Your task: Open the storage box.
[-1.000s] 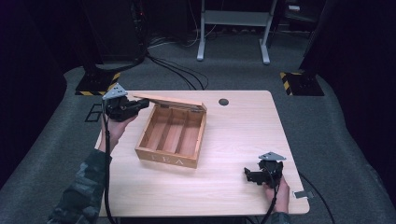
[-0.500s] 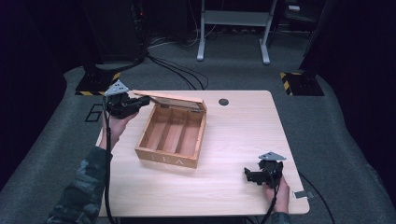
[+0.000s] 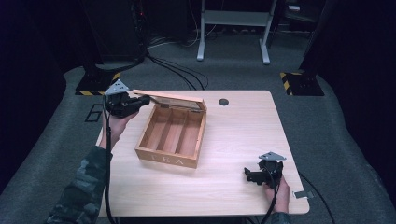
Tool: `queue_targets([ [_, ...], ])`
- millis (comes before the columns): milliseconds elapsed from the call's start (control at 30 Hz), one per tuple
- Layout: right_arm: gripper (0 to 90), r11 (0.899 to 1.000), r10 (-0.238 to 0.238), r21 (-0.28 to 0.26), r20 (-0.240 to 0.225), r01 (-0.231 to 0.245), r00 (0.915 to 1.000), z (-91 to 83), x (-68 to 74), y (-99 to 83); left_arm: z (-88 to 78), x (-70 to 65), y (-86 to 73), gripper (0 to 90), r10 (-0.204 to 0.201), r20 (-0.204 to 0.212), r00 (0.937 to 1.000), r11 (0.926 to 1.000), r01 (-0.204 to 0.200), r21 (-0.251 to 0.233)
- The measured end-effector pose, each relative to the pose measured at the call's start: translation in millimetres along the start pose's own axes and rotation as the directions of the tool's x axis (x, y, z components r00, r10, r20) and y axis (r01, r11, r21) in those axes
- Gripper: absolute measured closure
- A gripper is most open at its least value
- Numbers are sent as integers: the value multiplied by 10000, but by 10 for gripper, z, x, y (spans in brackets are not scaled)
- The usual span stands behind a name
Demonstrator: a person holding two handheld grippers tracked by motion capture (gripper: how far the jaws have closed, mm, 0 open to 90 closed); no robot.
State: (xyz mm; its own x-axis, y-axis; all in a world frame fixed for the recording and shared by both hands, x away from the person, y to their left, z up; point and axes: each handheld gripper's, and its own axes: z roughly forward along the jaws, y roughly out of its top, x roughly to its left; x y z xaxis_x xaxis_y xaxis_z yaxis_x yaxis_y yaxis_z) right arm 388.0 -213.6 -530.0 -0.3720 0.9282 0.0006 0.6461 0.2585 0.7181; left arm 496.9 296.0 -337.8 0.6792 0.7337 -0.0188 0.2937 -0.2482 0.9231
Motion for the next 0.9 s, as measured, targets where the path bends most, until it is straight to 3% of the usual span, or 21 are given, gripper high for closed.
queue_targets([
  [900,0,10000,-6,2,-1,6,10000,0,0,0,-6,-11,14,852,82,-1,10000,10000,-82,-50],
])
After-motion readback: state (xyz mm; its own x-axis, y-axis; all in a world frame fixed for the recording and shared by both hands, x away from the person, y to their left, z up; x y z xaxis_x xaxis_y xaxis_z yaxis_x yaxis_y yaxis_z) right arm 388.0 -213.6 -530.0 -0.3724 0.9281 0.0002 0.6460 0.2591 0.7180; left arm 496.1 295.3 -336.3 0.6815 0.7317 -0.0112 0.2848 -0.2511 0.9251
